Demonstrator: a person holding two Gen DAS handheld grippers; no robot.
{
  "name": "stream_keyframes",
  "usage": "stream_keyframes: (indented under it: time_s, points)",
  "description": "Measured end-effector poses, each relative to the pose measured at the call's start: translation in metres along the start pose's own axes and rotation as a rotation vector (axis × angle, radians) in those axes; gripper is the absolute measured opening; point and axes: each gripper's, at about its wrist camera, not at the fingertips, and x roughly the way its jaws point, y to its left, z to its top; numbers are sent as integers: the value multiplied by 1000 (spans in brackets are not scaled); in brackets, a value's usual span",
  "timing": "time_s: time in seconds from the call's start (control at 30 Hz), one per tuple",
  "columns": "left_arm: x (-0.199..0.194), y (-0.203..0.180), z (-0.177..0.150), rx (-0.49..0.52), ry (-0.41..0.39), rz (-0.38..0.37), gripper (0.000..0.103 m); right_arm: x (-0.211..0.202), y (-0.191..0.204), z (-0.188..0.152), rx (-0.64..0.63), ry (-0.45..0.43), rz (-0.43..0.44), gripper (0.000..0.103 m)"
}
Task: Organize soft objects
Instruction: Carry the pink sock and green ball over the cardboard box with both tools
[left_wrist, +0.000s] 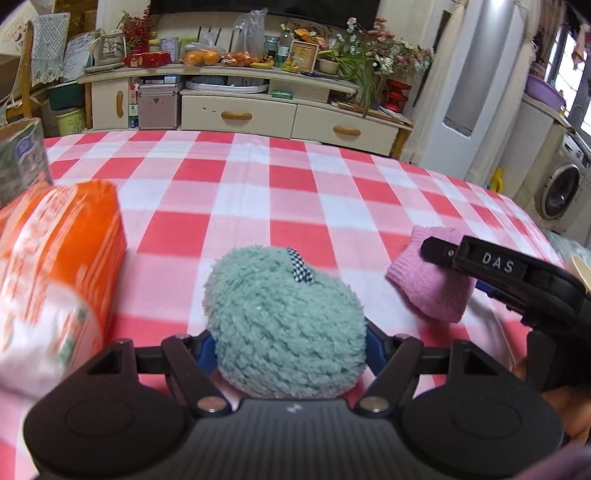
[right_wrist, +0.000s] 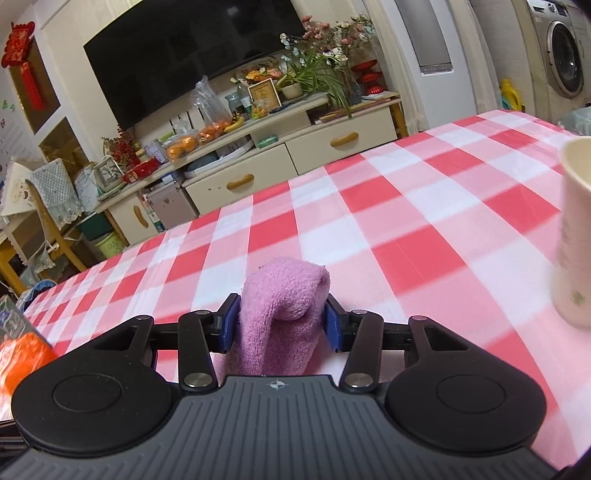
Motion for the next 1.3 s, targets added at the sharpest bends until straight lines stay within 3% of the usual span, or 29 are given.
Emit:
stream_keyframes:
  time_s: [0.6,1.3]
  points:
    - [-63,22,-50,22,29,-58,72,-86,9,-44,-51,19,-39,55]
    - [-140,36,-29,143,-167,-85,72,-147,36,-60,-157,-10,-60,54]
